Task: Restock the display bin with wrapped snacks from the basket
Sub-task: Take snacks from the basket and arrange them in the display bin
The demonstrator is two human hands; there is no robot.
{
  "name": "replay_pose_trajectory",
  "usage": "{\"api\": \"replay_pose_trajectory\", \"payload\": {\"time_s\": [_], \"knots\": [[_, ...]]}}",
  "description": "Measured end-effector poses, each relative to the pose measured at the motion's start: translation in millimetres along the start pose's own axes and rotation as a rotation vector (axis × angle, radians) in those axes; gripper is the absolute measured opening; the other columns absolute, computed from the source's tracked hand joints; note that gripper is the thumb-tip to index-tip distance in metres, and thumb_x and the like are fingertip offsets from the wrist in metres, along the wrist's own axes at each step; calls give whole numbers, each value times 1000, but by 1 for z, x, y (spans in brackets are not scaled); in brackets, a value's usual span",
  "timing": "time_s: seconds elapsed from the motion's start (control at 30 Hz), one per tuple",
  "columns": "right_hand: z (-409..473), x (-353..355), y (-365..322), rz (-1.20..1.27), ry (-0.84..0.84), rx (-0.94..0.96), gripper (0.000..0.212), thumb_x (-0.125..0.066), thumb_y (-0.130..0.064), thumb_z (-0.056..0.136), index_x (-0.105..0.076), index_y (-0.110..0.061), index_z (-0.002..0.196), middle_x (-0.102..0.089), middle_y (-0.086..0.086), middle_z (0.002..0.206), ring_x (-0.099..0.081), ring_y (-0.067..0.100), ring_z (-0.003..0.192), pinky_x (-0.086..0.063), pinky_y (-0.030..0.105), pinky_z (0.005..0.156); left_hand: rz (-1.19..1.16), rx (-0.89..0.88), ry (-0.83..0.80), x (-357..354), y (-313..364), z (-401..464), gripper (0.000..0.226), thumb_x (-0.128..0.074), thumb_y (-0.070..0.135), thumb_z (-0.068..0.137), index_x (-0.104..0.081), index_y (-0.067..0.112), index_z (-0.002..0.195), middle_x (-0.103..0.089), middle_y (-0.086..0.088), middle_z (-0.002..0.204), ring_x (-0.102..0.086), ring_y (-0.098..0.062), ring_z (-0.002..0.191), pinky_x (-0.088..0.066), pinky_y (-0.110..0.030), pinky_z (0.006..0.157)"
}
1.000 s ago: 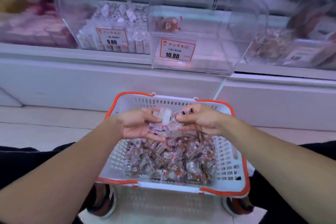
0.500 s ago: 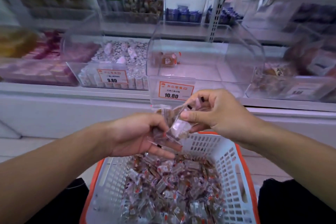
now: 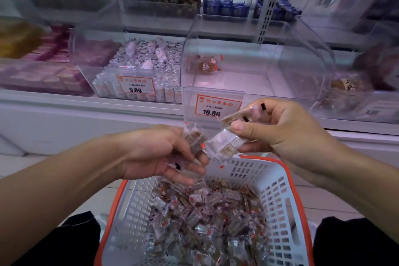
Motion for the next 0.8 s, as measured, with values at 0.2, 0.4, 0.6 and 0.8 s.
{"api": "replay_pose_trajectory", "payload": {"time_s": [0.2, 0.4, 0.6, 0.8], "knots": [[0, -10, 12, -29, 98, 44, 28, -83, -6, 70, -64, 3, 89, -76, 10, 88, -75, 27, 73, -59, 27, 58, -291, -24, -392, -35, 8, -12, 39, -58, 21, 85, -66, 9, 121, -62, -19, 118, -65, -31, 103, -59, -43, 79], [-5, -15, -4, -253, 167, 232, 29, -84, -15, 69, -59, -7, 80, -76, 2, 77, -70, 12, 60, -54, 25, 49, -269, -79, -191, -34, -2, -7, 18, -66, 11, 86, -72, 7, 102, -70, -17, 100, -72, -25, 87, -60, -30, 60], [0, -2, -29, -235, 28, 279, 18, -68, -21, 82, -73, -12, 97, -77, 1, 89, -69, 13, 71, -55, 21, 58, -297, -138, 40, -8, 2, -4, 21, -66, 10, 82, -66, 3, 102, -69, -13, 94, -69, -19, 83, -59, -26, 61], [4, -21, -3, -243, -142, 77, 28, -71, 6, 82, -69, -9, 106, -73, 7, 87, -70, 17, 68, -57, 23, 63, -352, -96, -173, -20, 14, -11, 41, -46, 16, 90, -65, 3, 124, -63, -19, 120, -66, -25, 102, -58, -40, 84]]}}
Point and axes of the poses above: each hand's wrist, its own z-axis towards the middle knuckle, its own x-axis out of the back of the hand, y = z × x, the point moved 6 cm from there along z, towards the middle knuckle
